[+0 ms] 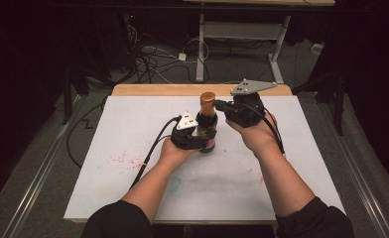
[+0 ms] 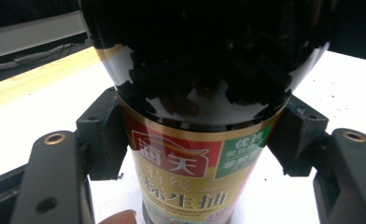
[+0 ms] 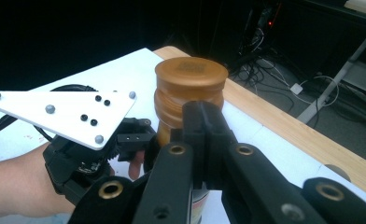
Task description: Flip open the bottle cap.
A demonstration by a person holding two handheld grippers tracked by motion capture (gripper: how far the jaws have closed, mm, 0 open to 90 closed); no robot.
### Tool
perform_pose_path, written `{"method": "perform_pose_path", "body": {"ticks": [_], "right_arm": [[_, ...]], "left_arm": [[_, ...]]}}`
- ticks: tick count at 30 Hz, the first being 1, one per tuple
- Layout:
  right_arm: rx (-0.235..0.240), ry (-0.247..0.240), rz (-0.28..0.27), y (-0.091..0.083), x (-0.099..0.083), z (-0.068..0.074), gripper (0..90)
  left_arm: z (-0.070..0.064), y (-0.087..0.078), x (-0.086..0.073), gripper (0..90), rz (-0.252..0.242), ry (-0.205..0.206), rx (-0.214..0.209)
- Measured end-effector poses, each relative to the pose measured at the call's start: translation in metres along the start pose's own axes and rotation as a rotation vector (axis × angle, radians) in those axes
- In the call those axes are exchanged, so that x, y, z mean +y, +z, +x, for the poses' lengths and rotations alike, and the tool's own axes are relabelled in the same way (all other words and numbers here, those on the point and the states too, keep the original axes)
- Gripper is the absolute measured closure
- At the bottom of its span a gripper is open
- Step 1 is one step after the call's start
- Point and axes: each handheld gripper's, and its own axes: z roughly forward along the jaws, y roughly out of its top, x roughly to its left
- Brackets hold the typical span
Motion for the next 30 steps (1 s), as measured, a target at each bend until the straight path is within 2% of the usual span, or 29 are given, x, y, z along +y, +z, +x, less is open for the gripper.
{"method": "perform_pose_path", "body": {"ticks": [30], "right_arm": [[-0.001, 0.008, -0.022, 0.0011, 0.0061, 0.0001, 90.0]], "left_arm": [[0.0006, 0.0000, 0.0006, 29.2, 0.001, -0.005, 0.003]]}}
